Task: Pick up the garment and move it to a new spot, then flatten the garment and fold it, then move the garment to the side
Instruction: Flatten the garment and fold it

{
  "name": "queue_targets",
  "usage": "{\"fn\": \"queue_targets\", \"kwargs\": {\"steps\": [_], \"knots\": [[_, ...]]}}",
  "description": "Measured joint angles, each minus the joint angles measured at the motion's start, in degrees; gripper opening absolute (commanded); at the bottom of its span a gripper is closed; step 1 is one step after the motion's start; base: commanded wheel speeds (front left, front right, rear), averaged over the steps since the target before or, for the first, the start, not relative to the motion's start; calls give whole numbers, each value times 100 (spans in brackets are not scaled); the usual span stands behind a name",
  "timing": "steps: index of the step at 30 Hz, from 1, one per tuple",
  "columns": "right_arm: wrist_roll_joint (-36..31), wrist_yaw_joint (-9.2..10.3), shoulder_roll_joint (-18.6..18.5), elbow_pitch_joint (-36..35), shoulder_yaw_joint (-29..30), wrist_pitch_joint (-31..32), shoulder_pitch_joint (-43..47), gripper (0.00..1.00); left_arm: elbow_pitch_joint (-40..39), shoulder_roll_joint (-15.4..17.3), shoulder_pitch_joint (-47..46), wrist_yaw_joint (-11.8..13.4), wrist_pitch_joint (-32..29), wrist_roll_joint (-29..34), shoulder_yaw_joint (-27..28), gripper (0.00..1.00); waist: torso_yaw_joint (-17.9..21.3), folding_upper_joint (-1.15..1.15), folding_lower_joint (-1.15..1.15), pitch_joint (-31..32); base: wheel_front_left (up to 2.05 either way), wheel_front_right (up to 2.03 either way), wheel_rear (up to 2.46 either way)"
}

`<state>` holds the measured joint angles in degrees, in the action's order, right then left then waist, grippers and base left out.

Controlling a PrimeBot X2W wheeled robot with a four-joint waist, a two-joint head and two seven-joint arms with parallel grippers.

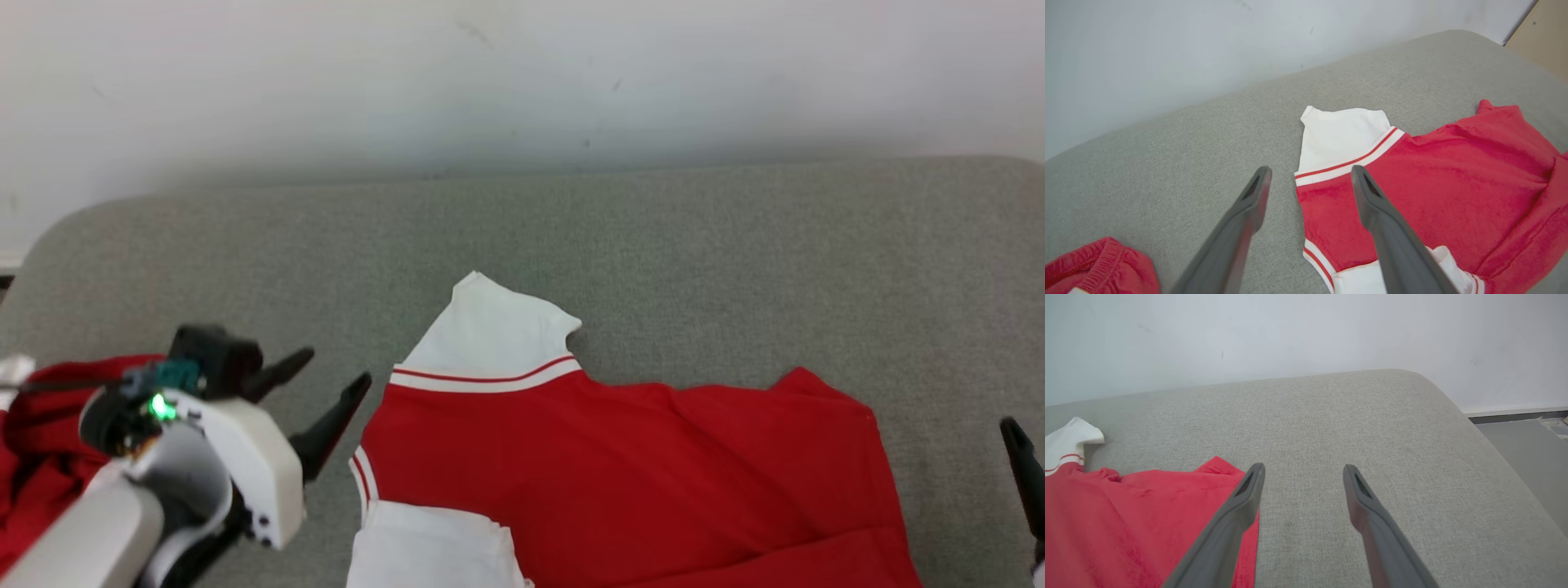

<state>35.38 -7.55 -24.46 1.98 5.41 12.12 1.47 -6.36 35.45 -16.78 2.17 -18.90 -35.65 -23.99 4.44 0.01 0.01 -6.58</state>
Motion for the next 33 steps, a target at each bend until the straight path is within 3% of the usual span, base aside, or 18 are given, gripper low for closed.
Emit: {"fn": "queue_targets", "kwargs": {"steps": [1, 2, 6, 11, 16, 22, 25, 29, 33], "knots": [[-43, 0, 153, 186, -67, 33, -366, 100, 227, 27, -469, -230, -224, 35, -121, 100, 21, 0, 0, -141, 0, 0, 0], [-43, 0, 153, 186, -67, 33, -366, 100, 227, 27, -469, -230, -224, 35, -121, 100, 21, 0, 0, -141, 0, 0, 0], [-40, 0, 316, 600, -255, 226, -1016, 100, 688, -90, -1367, -632, -599, -10, -353, 100, 66, 0, 0, -422, 0, 0, 0], [208, 0, 408, 1084, -725, 566, -1753, 100, 1308, -421, -2349, -872, -1089, -236, -655, 100, 127, 0, 0, -770, 0, 0, 0], [400, 0, 294, 1433, -1416, 746, -2489, 100, 2040, -515, -3149, -943, -1602, -539, -1032, 100, 203, 0, 1, -1115, 0, 0, 0], [636, 1, 155, 1908, -2024, 1276, -2975, 100, 2596, -609, -3901, -956, -1628, -761, -1641, 100, 305, 0, 1, -1470, 0, 0, 0], [732, 1, 129, 1907, -2243, 1437, -3104, 93, 2829, -601, -4199, -956, -1544, -903, -1953, 100, 372, 0, 1, -1594, 0, 0, 0], [909, 19, 93, 1794, -2466, 1507, -3179, 73, 3098, -565, -4511, -956, -1475, -1135, -2297, 100, 486, -1, 0, -1719, 0, 0, 0], [1040, 32, 38, 1540, -2724, 1578, -3195, 69, 3392, -500, -4775, -956, -1418, -1318, -2575, 100, 610, -1, 0, -1827, 0, 0, 0]]}}
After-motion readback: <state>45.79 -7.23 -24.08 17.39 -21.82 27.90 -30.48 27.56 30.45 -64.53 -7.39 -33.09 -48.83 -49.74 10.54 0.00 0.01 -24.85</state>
